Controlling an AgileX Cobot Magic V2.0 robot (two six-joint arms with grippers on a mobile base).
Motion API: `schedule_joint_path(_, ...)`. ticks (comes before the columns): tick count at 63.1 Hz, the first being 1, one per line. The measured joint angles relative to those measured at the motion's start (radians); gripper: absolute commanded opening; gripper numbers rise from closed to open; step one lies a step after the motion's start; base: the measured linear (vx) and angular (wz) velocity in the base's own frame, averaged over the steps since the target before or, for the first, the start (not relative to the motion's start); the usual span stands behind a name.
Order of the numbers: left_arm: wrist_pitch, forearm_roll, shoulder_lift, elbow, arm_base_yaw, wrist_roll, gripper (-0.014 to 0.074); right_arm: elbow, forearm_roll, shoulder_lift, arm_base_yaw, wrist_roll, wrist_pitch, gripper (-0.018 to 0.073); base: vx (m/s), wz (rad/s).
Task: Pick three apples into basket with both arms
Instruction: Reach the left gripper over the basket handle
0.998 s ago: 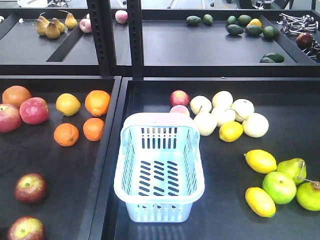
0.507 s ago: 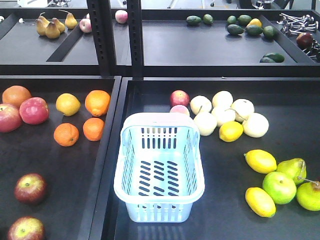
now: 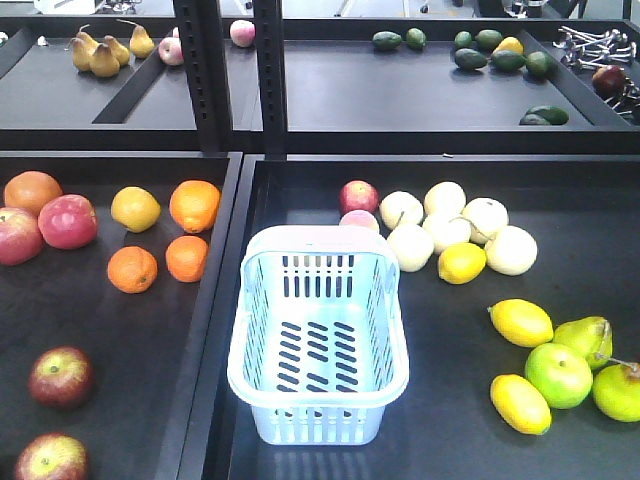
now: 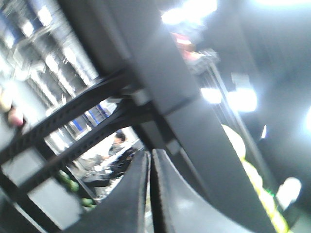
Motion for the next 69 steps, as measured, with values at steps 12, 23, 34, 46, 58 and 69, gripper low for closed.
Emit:
schedule_joint_path(12, 0.242, 0.0, 0.272, -0.234, 0.0, 0.327, -0.0006, 0.0, 0.0, 0.0, 0.0, 0.0, 0.0, -0.0009, 0.0, 0.0)
schedule_joint_path(23, 0.428, 0.006, 0.557, -0.416, 0.0, 0.587, 0.0022, 0.0, 0.0, 0.0, 0.0, 0.0, 0.0, -0.0009, 0.0, 0.0)
schedule_joint_path(34, 0.617, 0.017, 0.822, -0.6, 0.0, 0.798, 0.0167, 0.0, 0.0, 0.0, 0.0, 0.0, 0.0, -0.0009, 0.0, 0.0)
schedule_joint_path(46, 0.788, 0.029, 1.077, -0.791, -0.001, 0.998, 0.0452, 0.0, 0.0, 0.0, 0.0, 0.0, 0.0, -0.0009, 0.0, 0.0)
schedule_joint_path(58, 0.875, 0.038, 1.302, -0.936, -0.058, 1.177, 0.0576, 0.0, 0.0, 0.0, 0.0, 0.0, 0.0, -0.0009, 0.0, 0.0)
schedule_joint_path(69, 0.873, 0.053, 1.463, -1.009, -0.173, 1.305, 0.0575, 0.0, 0.0, 0.0, 0.0, 0.0, 0.0, -0.0009, 0.0, 0.0)
